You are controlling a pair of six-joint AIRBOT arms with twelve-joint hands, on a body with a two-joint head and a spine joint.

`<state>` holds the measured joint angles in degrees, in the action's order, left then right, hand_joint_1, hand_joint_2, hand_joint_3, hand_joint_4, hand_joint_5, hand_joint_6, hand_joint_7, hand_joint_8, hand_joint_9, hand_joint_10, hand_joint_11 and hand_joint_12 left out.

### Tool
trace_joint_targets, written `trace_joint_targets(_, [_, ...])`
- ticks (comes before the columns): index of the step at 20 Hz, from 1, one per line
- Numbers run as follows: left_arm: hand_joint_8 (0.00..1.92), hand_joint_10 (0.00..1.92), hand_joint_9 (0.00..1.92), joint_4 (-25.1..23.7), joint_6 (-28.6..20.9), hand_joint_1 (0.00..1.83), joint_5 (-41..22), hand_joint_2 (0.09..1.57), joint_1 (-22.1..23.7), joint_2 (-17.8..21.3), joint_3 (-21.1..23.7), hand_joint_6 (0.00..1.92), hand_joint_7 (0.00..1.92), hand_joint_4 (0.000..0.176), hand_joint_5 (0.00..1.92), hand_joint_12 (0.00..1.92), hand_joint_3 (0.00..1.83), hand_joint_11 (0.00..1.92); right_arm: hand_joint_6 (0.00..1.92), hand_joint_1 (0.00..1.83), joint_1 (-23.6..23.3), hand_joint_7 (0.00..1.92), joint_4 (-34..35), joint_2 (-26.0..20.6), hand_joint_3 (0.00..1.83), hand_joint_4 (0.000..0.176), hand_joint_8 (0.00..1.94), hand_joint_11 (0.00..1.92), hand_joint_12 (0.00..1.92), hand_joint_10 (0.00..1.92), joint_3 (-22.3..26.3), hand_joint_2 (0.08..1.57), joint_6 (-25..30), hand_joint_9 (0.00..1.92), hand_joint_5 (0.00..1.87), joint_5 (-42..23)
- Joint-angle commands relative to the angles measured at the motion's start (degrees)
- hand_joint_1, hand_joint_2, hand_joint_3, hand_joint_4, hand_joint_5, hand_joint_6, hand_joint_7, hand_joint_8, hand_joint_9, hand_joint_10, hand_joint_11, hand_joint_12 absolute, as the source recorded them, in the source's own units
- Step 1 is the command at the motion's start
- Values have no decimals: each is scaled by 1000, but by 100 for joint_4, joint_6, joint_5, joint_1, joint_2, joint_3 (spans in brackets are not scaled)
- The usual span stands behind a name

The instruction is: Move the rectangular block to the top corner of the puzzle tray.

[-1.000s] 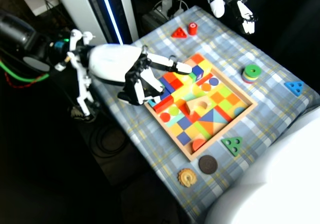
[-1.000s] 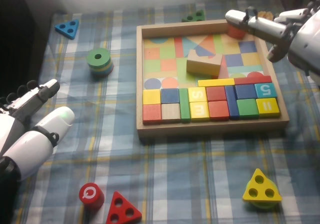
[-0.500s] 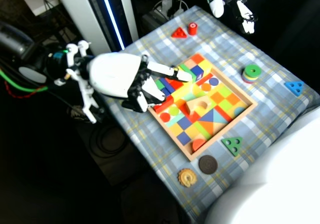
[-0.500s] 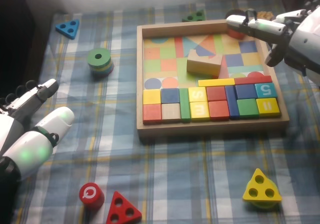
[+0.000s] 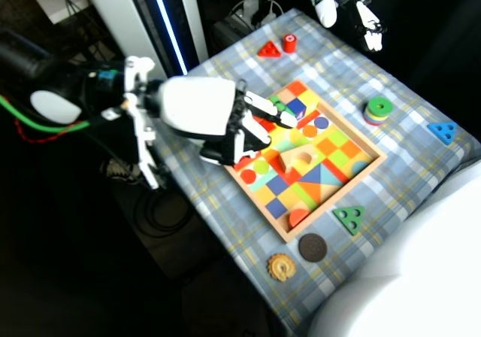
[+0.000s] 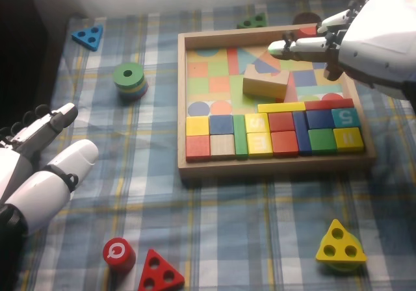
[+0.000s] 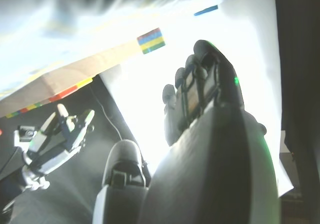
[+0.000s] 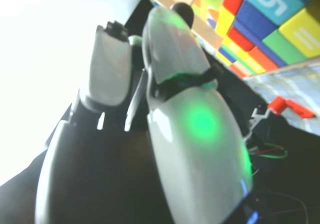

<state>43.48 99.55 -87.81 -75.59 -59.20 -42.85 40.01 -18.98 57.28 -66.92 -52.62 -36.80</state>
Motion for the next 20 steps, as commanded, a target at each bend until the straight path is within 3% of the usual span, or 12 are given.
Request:
trace_joint_targets(1, [0, 1, 220, -258, -32, 51, -597, 1263, 36, -37, -30, 0, 261, 67, 320, 599, 0, 0, 25, 1629, -130, 1307, -211, 56, 13, 0, 1941, 1559, 1921, 1921, -120, 1139, 411, 1524, 532, -490])
trace_joint_targets(2, [0, 1, 220, -259, -32, 51, -591, 1263, 36, -36, -32, 0, 261, 67, 320, 599, 0, 0, 25, 1629, -189, 1307, -403, 87, 13, 0, 1941, 1559, 1921, 1921, -192, 1139, 626, 1524, 532, -388])
trace_joint_targets(3, [0, 1, 220, -261, -32, 71, -583, 1270, 36, -37, -34, 1, 263, 53, 326, 595, 1, 0, 20, 1652, -229, 1316, -494, 99, 5, 0, 1941, 1578, 1921, 1921, -221, 1119, 676, 1543, 590, -324])
trace_joint_targets(8, [2, 1, 214, -270, -32, 52, -550, 1273, 35, -37, -40, 1, 259, 55, 322, 546, 0, 0, 1, 1565, -540, 1327, -971, 124, 36, 0, 1941, 1594, 1921, 1921, -321, 1182, 756, 1546, 548, 55])
trace_joint_targets(9, [2, 2, 215, -288, -32, 61, -534, 1268, 35, -35, -47, 2, 263, 64, 325, 547, 0, 0, 1, 1559, -612, 1336, -1085, 133, 40, 0, 1941, 1595, 1921, 1921, -351, 1187, 786, 1546, 536, 154])
trace_joint_targets(10, [1, 0, 213, -300, -32, 57, -518, 1267, 35, -33, -55, 1, 264, 62, 324, 519, 0, 0, 1, 1515, -652, 1337, -1252, 147, 54, 0, 1941, 1589, 1921, 1921, -399, 1210, 920, 1547, 523, 198])
trace_joint_targets(13, [0, 0, 192, -310, -32, 50, -472, 1273, 36, -35, -78, 0, 248, 54, 315, 472, 0, 0, 10, 1494, -778, 1331, -2228, 373, 63, 0, 1941, 1561, 1921, 1921, -873, 1198, 2384, 1527, 537, 232])
trace_joint_targets(15, [4, 7, 212, -312, -32, 56, -463, 1272, 36, -35, -77, 4, 265, 46, 333, 579, 0, 0, 4, 1532, -782, 1366, -2285, 429, 60, 0, 1941, 1555, 1921, 1921, -944, 1181, 2485, 1541, 524, 232])
trace_joint_targets(20, [1, 1, 205, -325, -32, 35, -435, 1284, 36, -35, -89, 0, 257, 47, 321, 553, 1, 0, 0, 1521, -825, 1372, -2603, 531, 57, 0, 1941, 1544, 1921, 1921, -1113, 1164, 2853, 1526, 515, 259])
